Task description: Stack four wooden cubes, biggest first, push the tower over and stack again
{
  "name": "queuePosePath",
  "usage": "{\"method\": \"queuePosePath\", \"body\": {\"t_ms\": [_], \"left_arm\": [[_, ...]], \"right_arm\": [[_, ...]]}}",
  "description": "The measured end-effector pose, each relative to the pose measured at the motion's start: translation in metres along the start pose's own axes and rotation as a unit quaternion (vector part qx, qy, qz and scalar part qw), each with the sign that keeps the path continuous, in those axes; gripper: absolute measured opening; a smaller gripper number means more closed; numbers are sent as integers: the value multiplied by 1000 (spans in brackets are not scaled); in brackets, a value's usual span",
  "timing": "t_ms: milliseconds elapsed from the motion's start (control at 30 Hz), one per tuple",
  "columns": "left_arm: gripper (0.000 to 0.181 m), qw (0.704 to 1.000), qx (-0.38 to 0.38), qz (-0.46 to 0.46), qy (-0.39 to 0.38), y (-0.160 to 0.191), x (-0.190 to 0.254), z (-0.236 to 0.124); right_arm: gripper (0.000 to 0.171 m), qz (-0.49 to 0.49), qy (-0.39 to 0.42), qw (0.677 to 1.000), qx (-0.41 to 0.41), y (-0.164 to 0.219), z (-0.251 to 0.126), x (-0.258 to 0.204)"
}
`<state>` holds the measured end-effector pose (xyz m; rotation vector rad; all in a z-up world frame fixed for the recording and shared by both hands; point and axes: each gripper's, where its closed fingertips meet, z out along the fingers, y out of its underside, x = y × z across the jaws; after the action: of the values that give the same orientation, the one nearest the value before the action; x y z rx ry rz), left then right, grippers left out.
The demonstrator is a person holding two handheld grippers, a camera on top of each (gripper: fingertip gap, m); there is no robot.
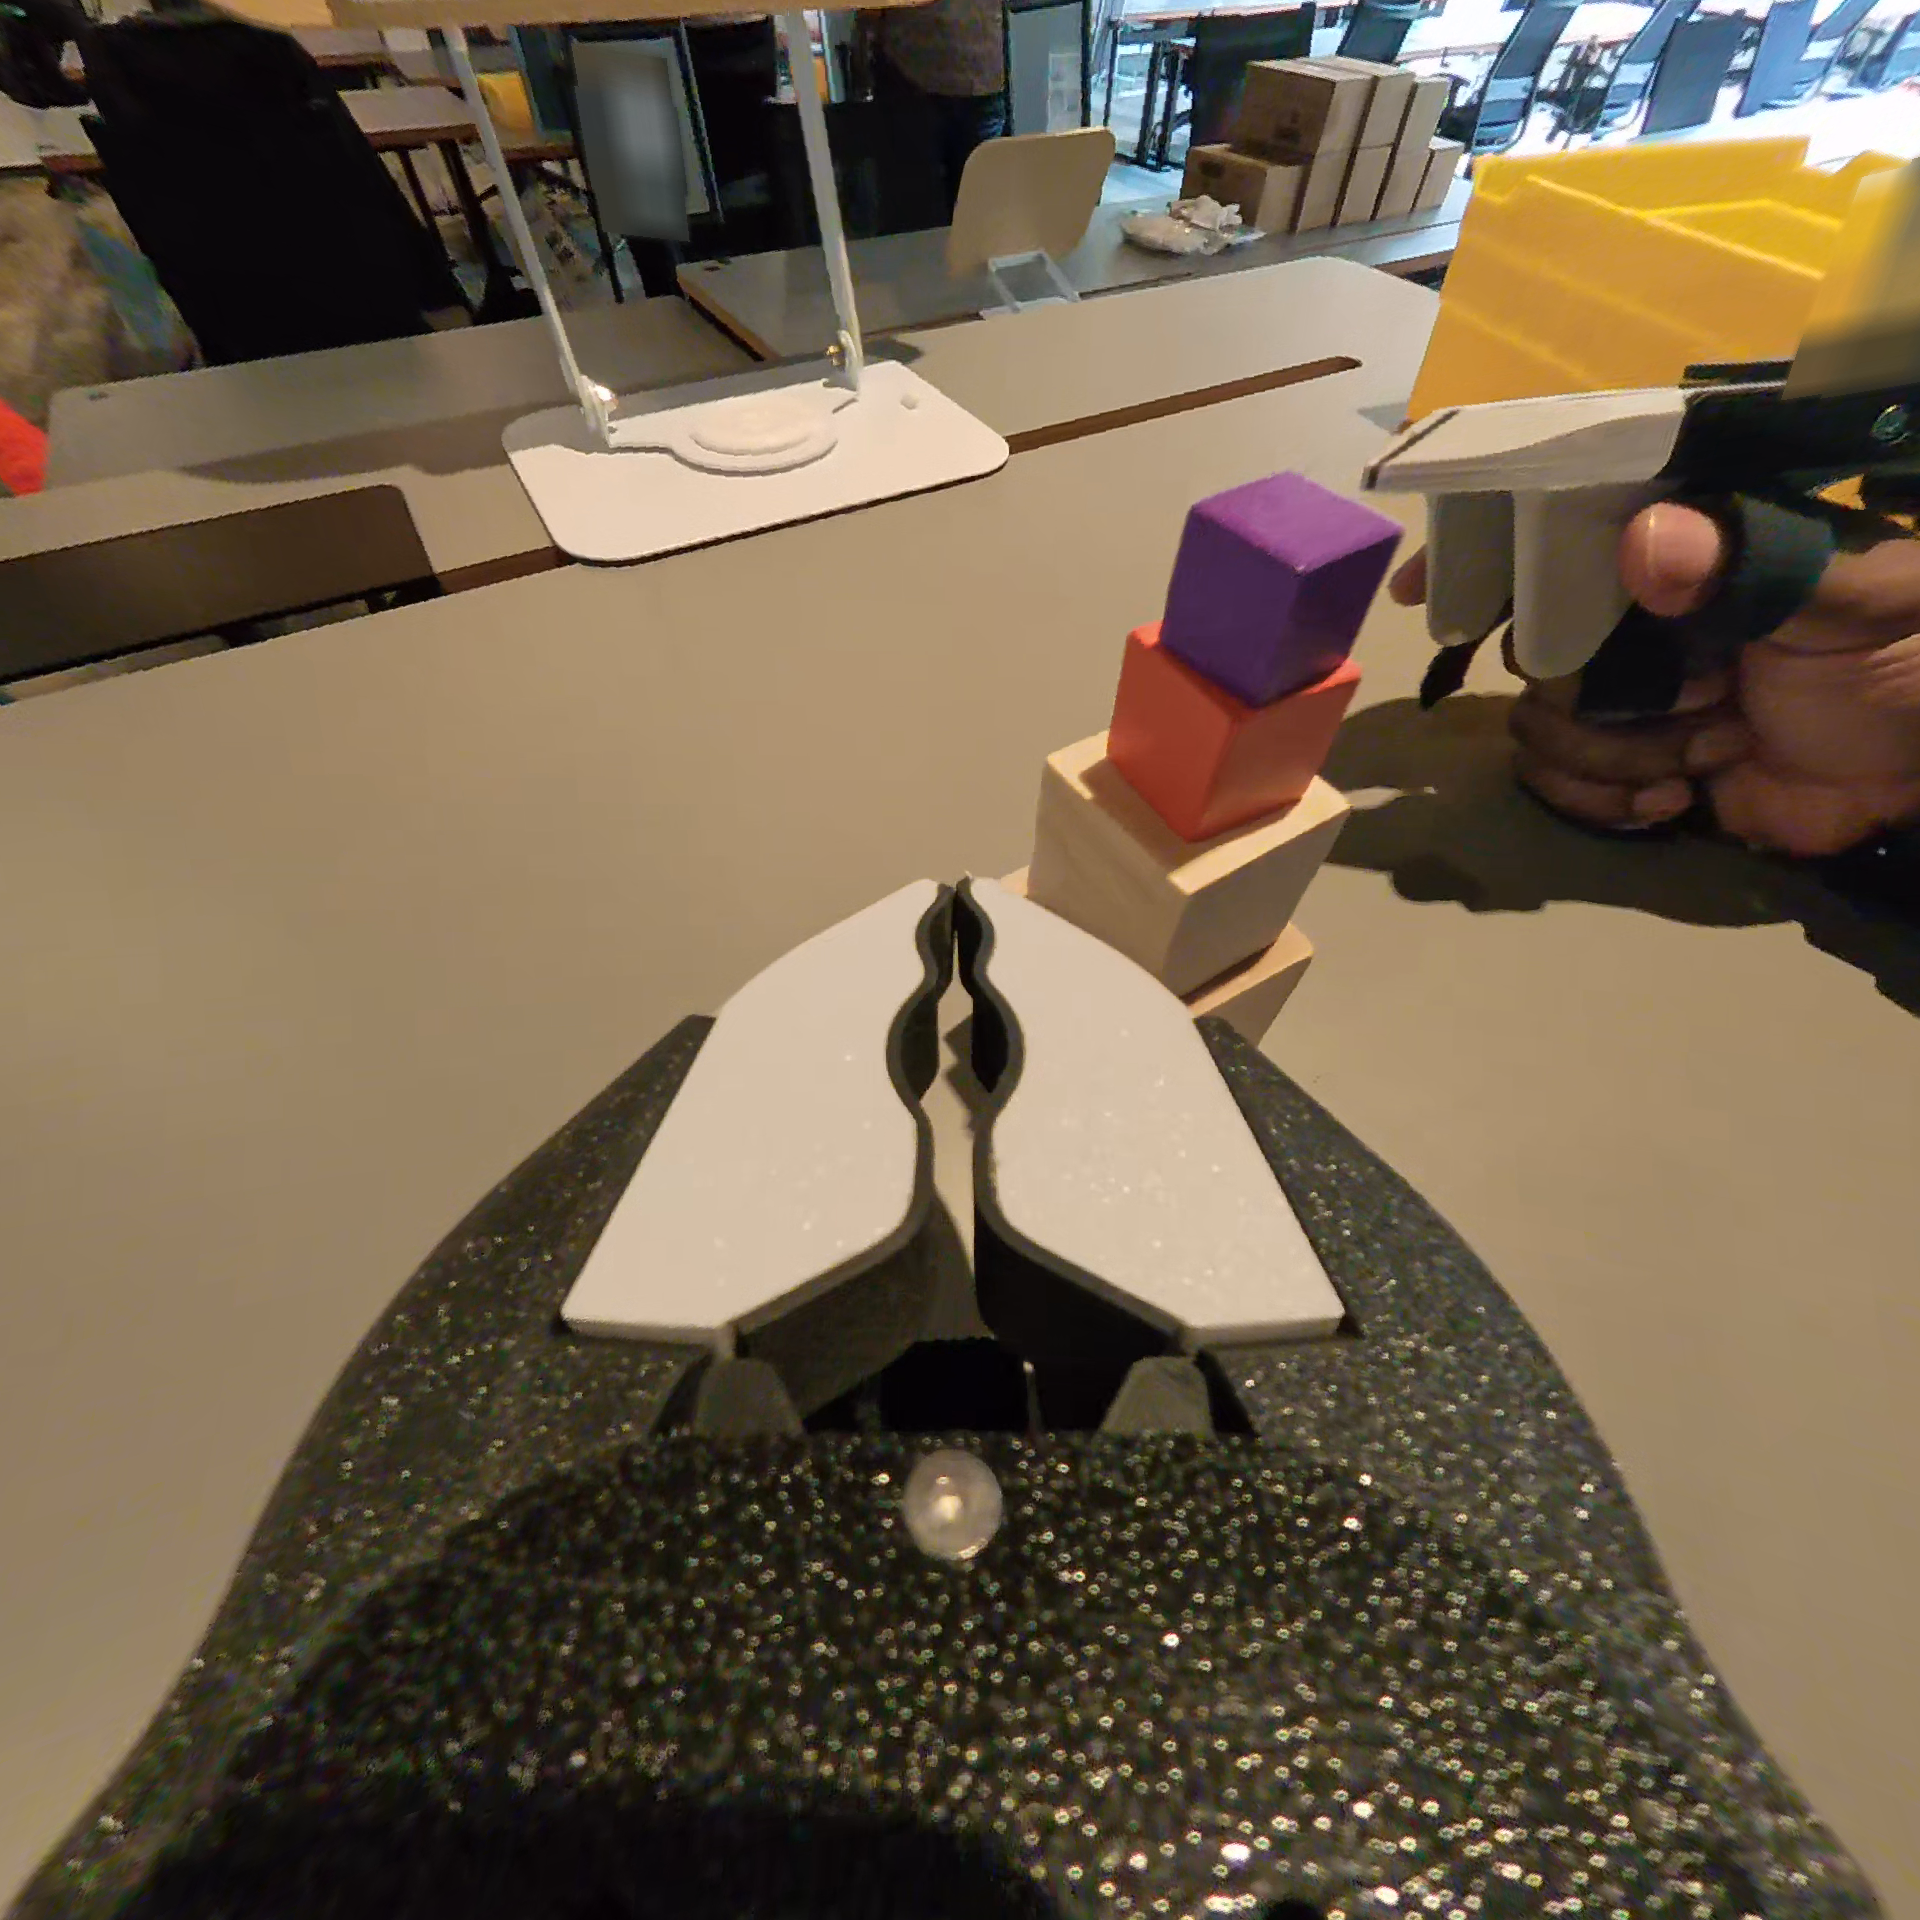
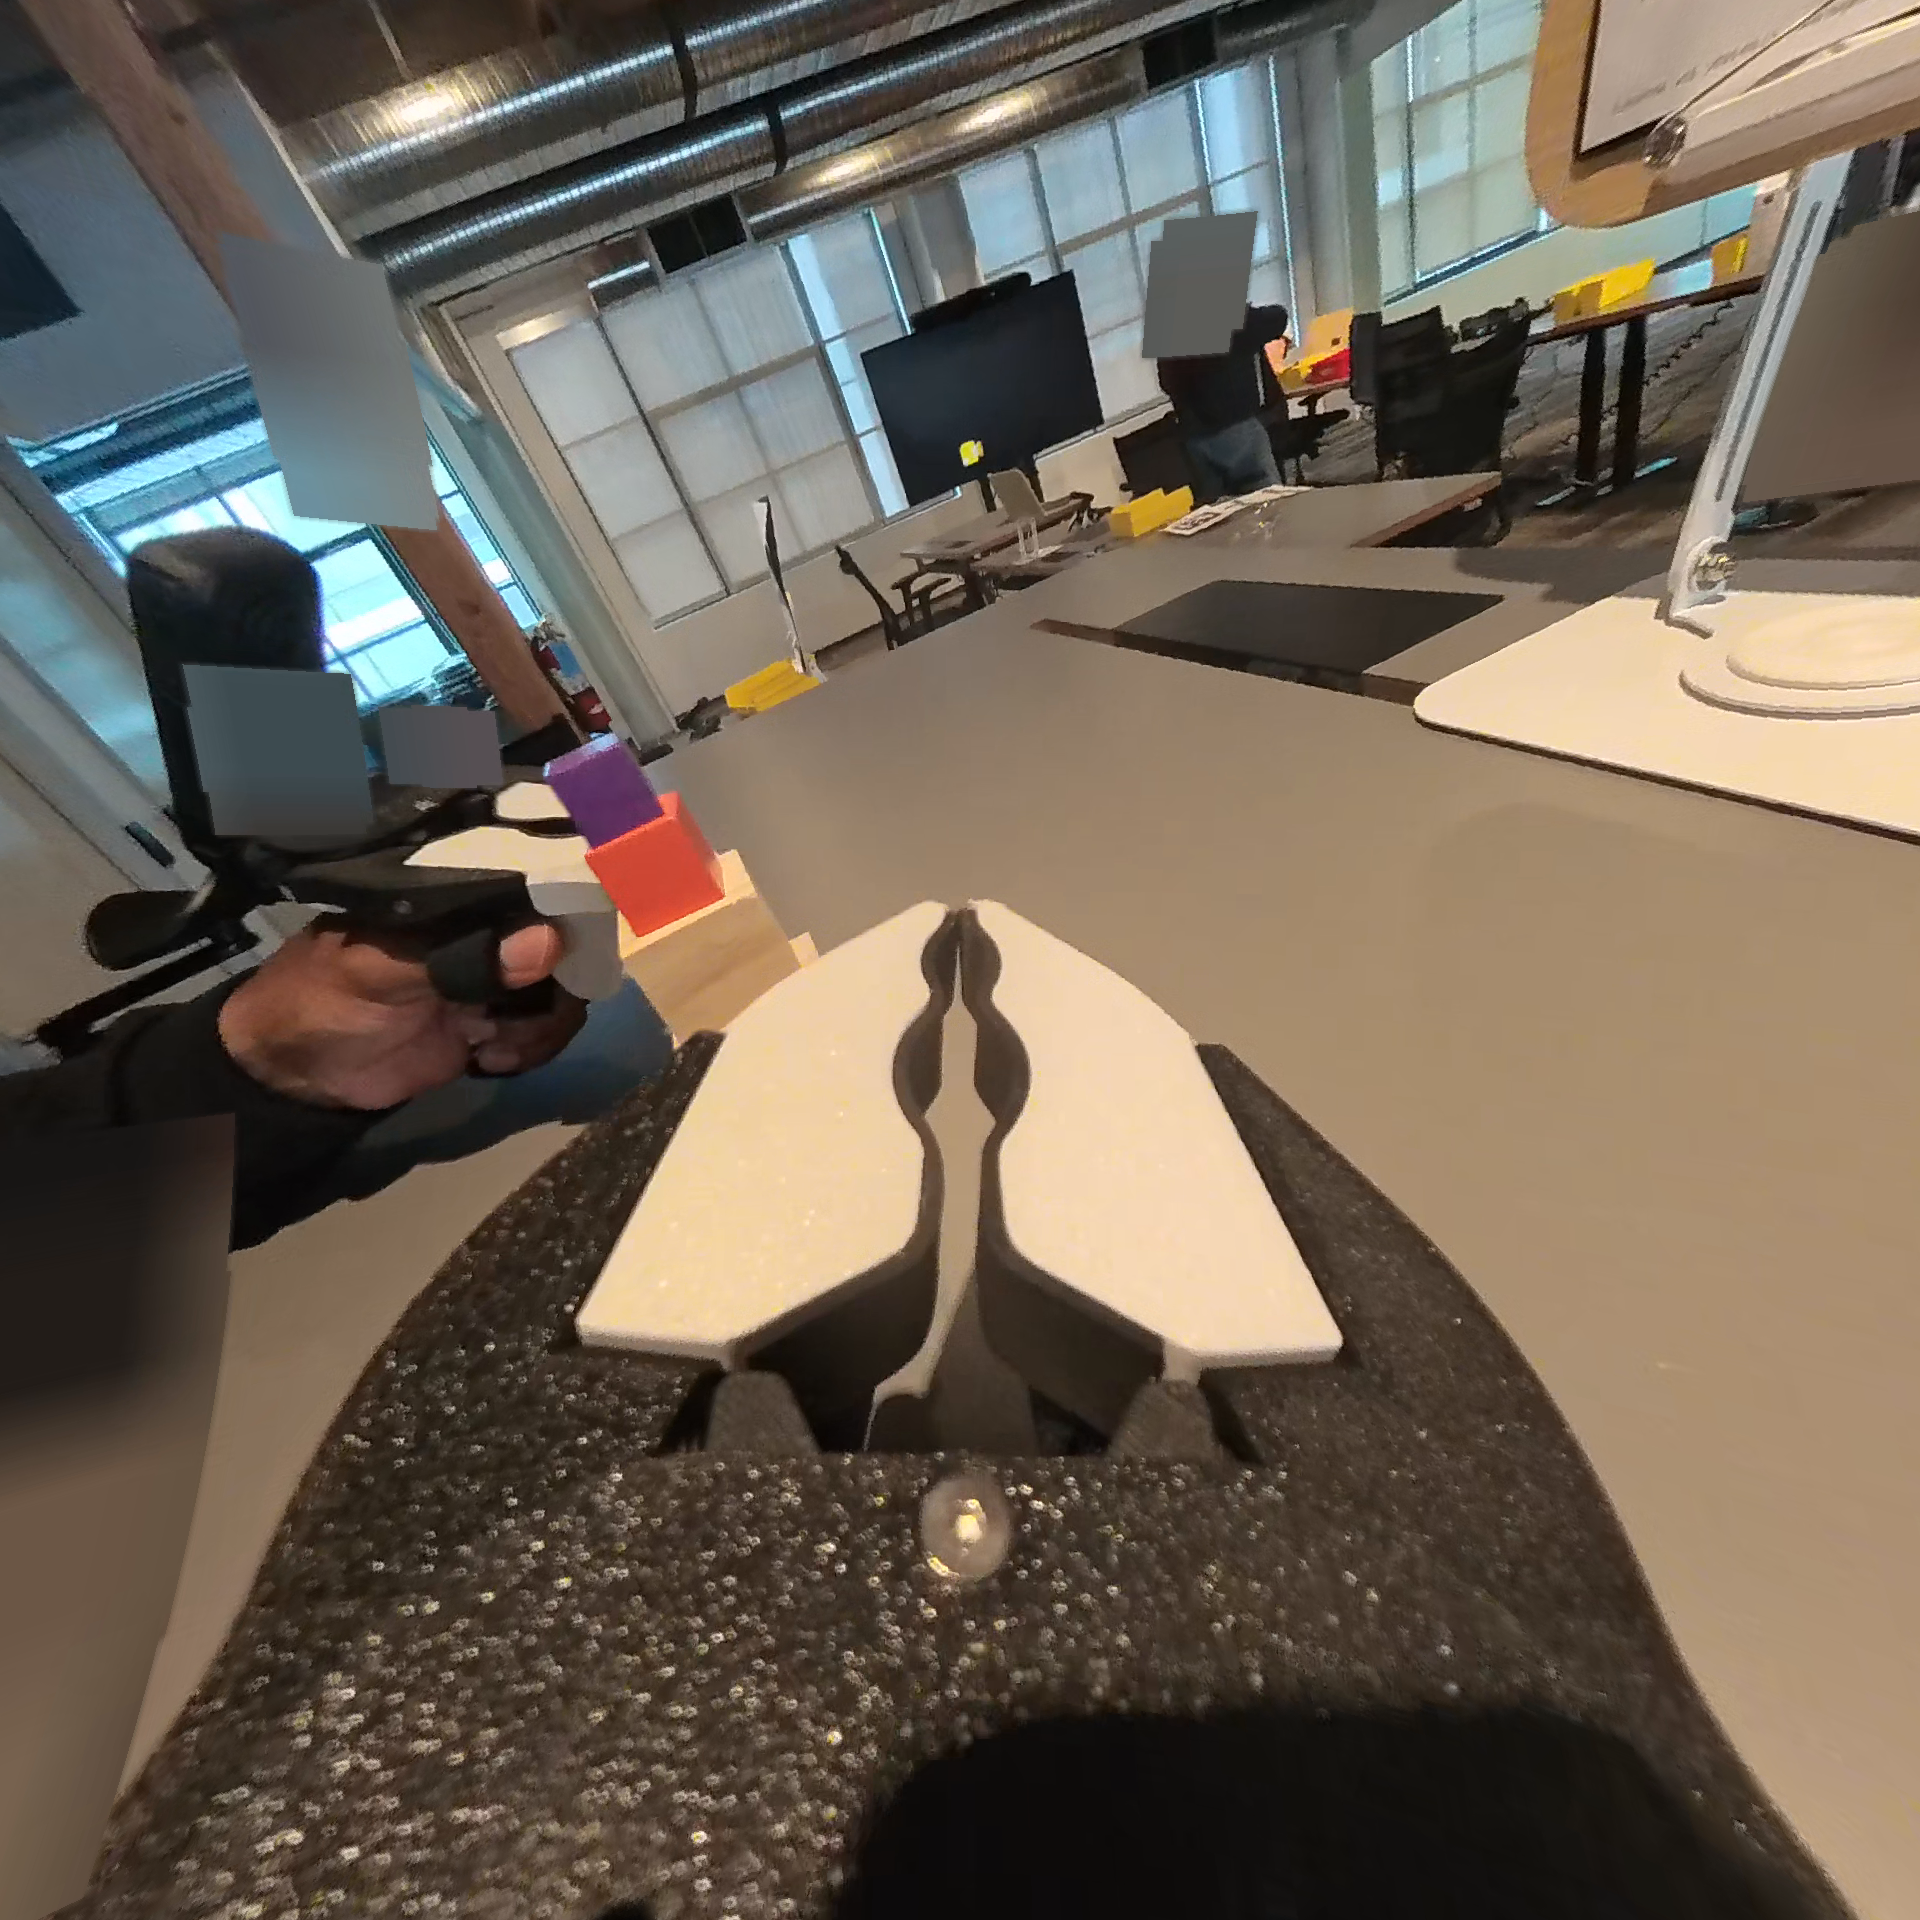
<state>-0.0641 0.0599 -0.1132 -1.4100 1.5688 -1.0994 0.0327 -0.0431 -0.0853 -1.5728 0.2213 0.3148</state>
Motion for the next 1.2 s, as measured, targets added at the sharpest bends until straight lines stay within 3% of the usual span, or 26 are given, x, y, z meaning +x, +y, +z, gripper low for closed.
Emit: {"method": "queuePosePath", "body": {"t_ms": [267,500,700,1000,1100,1200], "left_arm": [[0,999,-29,33,5,-7,19,10],[0,993,-40,111,20,-25,57,23],[1,989,-29,146,-3,-33,61,22],[6,982,34,154,-105,-16,-28,3],[11,985,19,148,-83,5,-40,0],[25,993,17,115,-8,11,-33,-5]], "right_arm": [[0,-4,12,999,46,-12,-10,2],[0,35,68,985,153,-42,-59,28],[0,-40,139,987,71,-33,-77,36],[0,-90,192,977,32,-21,-92,37],[0,-126,183,975,10,-20,-91,25],[12,-148,132,979,-48,-9,-79,4]]}}
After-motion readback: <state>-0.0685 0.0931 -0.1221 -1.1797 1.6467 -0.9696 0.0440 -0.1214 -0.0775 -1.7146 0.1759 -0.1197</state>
